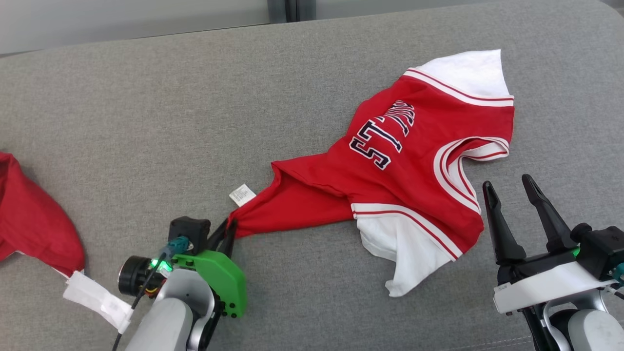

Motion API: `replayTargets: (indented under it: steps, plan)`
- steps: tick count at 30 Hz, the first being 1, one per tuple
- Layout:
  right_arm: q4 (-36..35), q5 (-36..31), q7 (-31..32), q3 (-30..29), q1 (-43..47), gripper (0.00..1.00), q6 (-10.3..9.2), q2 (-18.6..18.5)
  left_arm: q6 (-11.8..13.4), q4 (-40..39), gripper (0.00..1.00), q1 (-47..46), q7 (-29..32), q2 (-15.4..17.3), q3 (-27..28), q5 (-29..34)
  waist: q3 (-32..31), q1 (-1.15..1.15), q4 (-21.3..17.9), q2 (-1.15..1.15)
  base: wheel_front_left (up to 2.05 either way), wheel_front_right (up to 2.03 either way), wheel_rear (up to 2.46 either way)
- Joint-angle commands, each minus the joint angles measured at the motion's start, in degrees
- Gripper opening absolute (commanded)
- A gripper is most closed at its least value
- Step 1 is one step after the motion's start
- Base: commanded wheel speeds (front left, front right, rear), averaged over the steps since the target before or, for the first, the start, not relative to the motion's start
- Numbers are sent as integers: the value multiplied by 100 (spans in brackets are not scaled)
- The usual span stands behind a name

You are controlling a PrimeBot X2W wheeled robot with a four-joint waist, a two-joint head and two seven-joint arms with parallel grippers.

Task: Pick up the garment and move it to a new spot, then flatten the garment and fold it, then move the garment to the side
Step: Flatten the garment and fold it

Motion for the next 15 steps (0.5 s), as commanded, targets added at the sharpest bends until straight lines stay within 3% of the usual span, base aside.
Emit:
replayTargets:
  steps: [1,11,15]
  plan:
    - [26,18,-43,-8,-38,100,1,-21,49,-43,0,-118,-136,45,82,-55,0,0,11,0,0,0,0]
    - [121,56,-60,-65,-90,100,1,-27,690,-283,0,26,-1016,272,821,-105,-69,0,110,0,0,0,0]
    - [155,81,-50,-87,-98,100,1,-11,692,-13,0,260,-1022,179,919,-330,-53,0,124,0,0,0,0]
